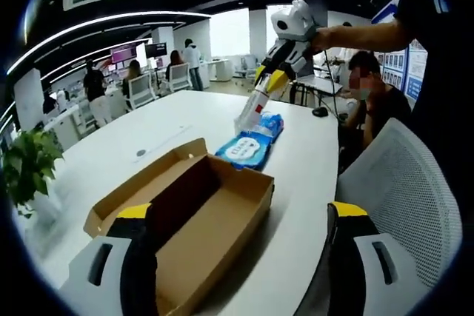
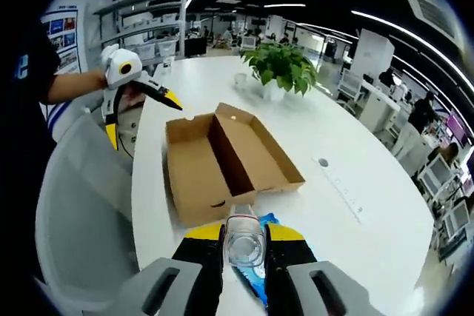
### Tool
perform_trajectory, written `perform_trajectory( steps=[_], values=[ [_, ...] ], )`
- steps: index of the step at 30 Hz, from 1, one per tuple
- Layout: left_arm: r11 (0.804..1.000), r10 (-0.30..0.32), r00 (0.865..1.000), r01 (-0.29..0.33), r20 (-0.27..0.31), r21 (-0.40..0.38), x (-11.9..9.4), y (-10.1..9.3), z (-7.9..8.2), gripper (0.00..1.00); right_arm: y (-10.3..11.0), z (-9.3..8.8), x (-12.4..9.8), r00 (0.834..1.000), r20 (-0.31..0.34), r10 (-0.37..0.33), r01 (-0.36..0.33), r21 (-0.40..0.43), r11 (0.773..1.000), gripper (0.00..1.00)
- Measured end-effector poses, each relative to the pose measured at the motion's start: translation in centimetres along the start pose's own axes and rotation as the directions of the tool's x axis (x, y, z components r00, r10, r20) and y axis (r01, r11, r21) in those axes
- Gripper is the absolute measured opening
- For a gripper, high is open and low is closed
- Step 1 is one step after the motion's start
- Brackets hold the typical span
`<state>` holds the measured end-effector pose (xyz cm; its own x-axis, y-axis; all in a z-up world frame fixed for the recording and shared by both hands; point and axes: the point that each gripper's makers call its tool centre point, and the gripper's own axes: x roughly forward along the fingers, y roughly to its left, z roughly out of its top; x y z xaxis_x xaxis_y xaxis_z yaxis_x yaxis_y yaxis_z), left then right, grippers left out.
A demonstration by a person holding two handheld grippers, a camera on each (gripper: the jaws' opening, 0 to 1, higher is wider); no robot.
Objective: Operate the shoe box by opening the lid, removing the specified soft item, and placing it in the target area until the item is outside and the box remains undamaged.
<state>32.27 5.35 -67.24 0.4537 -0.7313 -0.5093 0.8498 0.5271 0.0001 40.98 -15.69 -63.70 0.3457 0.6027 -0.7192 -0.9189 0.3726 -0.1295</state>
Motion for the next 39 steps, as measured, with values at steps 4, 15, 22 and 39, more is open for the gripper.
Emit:
perform_trajectory(
  steps=[4, 15, 22, 39],
  values=[
    [1.000, 0.025, 1.000, -0.025, -0.008, -0.009, -0.7, 0.3, -0.5, 1.00, -1.2, 0.4, 0.3, 1.000, -0.002, 0.011, -0.011, -0.058, 0.998, 0.16],
    [0.992, 0.102, 0.995, -0.102, 0.000, -0.077, -2.6, 1.3, -1.2, 1.00, -5.0, -0.7, 1.5, 0.998, -0.066, 0.009, -0.019, -0.158, 0.987, 0.16],
    [0.982, 0.148, 0.989, -0.146, 0.008, -0.117, -3.7, 1.7, -1.7, 1.00, -6.6, -1.5, 3.1, 0.991, -0.128, 0.029, -0.058, -0.227, 0.972, 0.16],
    [0.962, 0.215, 0.977, -0.212, -0.006, -0.171, -5.6, 1.3, -3.0, 1.00, -9.0, -4.4, 6.9, 0.964, -0.260, 0.051, -0.136, -0.324, 0.936, 0.16]
  ],
)
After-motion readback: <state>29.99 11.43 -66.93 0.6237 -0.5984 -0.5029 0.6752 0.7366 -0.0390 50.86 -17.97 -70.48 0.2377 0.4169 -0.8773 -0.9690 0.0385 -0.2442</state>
